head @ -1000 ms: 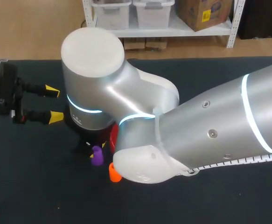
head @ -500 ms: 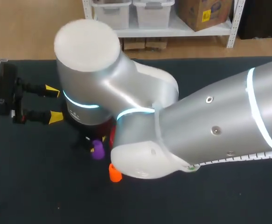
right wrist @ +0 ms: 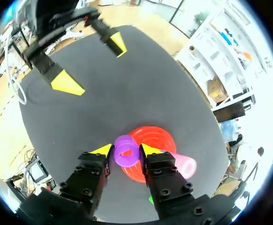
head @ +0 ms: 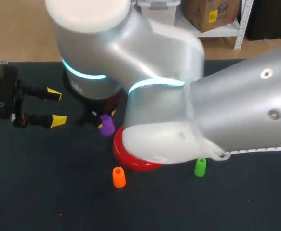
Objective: Pick up and stack the cylinders on the red base in this order: pink,purple,orange,green
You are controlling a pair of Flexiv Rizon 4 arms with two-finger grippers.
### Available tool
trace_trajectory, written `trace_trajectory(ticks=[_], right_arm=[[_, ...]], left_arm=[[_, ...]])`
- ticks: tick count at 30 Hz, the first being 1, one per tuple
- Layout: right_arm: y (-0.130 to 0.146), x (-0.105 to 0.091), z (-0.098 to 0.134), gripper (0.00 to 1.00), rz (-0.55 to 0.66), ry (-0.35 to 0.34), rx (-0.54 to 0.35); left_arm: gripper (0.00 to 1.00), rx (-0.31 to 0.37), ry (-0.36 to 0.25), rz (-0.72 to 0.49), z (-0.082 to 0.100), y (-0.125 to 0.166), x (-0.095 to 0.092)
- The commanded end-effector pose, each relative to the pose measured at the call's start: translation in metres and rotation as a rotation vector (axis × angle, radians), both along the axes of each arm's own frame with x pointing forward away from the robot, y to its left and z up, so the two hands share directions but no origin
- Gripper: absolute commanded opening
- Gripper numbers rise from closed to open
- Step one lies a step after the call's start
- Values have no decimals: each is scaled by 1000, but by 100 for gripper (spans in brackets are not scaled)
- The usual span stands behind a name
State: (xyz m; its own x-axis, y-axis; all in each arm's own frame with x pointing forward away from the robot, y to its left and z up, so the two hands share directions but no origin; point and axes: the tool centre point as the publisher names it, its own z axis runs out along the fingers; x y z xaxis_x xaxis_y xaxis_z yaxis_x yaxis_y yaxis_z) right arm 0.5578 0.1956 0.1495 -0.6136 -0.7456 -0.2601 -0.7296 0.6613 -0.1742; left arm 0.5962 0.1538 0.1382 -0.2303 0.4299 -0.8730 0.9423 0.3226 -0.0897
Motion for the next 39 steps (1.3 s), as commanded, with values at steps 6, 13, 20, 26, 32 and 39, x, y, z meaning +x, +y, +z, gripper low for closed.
trace_trajectory(ticks=[6,13,20,26,32,39], right_arm=[[-37,10,52,0,-118,1,9],[-61,18,69,0,-211,1,14],[-72,29,64,0,-265,23,13],[-73,27,65,0,-275,45,19],[-78,25,66,0,-329,85,3],[-86,25,61,0,-355,95,-13]], left_arm=[[100,-2,-3,2,-1,0,0],[100,-2,-3,2,-1,0,0],[100,-2,-3,2,-1,0,0],[100,-2,-3,2,-1,0,0],[100,-2,-3,2,-1,0,0],[100,-2,-3,2,-1,0,0]])
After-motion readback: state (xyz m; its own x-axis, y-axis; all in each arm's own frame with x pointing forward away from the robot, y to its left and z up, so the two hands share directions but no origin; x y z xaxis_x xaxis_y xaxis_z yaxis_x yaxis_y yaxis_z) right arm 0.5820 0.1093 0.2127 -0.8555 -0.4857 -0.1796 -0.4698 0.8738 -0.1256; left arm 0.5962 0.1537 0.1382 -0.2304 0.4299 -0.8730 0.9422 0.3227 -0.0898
